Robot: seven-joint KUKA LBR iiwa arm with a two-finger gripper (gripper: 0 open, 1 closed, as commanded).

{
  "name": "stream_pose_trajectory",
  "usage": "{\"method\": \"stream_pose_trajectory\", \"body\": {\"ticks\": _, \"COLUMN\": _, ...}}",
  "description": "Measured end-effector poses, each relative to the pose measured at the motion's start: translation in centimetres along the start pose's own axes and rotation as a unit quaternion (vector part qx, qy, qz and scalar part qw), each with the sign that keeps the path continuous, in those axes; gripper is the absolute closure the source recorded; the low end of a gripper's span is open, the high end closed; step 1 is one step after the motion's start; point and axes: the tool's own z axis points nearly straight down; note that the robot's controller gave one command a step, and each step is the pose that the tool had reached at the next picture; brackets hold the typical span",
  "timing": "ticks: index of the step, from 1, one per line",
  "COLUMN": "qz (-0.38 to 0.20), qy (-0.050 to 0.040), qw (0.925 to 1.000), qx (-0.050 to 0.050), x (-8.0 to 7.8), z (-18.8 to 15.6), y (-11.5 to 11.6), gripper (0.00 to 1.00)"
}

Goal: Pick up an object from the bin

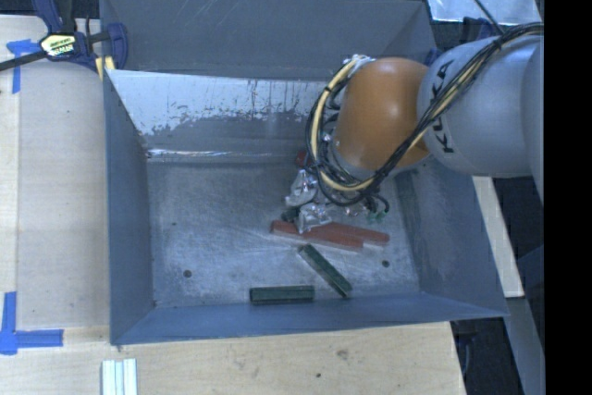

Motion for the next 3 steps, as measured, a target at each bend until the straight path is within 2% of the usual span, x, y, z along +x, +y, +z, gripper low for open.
{"method": "stream_pose_trajectory", "body": {"ticks": 1, "qz": 0.005, "qy": 0.0075, "qw": 1.0, "qx": 0.001, "x": -0.8, "z": -3.4, "y": -0.4, "gripper": 1.0}}
{"method": "stream_pose_trajectory", "body": {"ticks": 2, "qz": 0.002, "qy": 0.0063, "qw": 1.0, "qx": 0.002, "x": -0.8, "z": -6.1, "y": -0.7, "gripper": 0.0}}
{"method": "stream_pose_trajectory", "body": {"ticks": 3, "qz": 0.003, "qy": 0.0063, "qw": 1.0, "qx": 0.002, "x": -0.8, "z": -6.1, "y": -0.7, "gripper": 0.0}}
